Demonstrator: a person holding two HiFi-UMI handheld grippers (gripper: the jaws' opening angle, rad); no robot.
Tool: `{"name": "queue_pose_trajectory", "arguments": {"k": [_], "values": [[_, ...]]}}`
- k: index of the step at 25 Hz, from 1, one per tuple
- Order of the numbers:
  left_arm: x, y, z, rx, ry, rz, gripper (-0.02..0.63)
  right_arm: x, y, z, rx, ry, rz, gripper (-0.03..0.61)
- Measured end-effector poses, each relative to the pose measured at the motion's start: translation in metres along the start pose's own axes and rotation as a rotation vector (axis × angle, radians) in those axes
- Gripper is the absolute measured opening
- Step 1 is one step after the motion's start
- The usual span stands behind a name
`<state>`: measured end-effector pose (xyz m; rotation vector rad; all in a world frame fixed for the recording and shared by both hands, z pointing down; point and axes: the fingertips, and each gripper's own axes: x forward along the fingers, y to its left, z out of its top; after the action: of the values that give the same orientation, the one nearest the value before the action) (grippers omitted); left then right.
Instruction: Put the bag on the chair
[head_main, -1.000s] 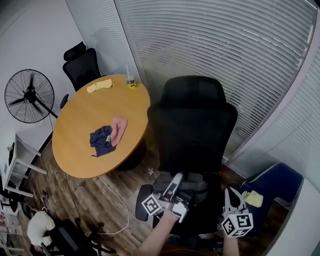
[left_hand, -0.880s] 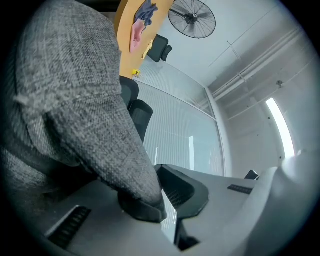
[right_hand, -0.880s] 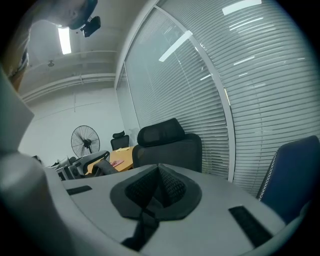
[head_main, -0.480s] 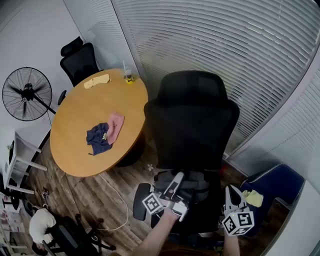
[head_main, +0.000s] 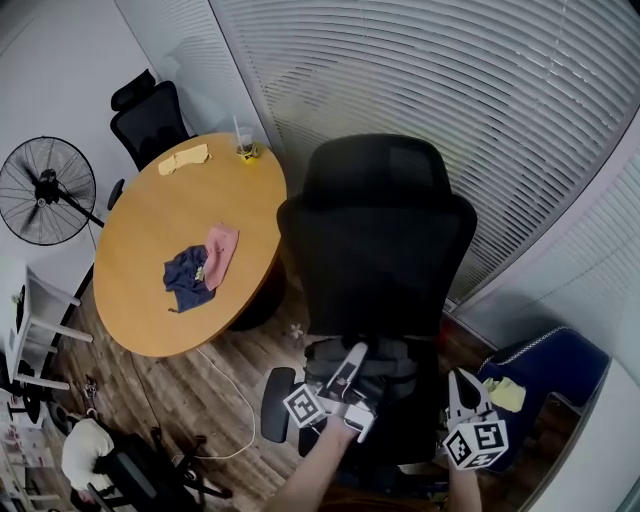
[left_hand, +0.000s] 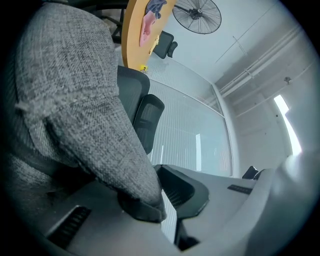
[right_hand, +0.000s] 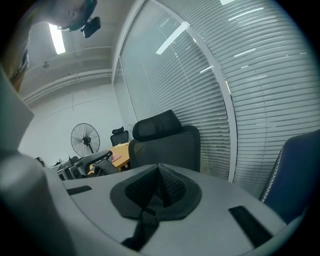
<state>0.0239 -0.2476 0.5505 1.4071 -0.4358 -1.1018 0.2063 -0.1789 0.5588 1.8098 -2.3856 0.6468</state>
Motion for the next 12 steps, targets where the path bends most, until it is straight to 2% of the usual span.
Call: {"name": "queue_pose_trajectory", "arguments": {"k": [12], "values": [[0.019, 0.016, -0.001, 0.003, 0.001, 0.009, 0.023, 0.008, -0.017, -0.004, 0.007, 0.040, -0.002, 0.011]]}}
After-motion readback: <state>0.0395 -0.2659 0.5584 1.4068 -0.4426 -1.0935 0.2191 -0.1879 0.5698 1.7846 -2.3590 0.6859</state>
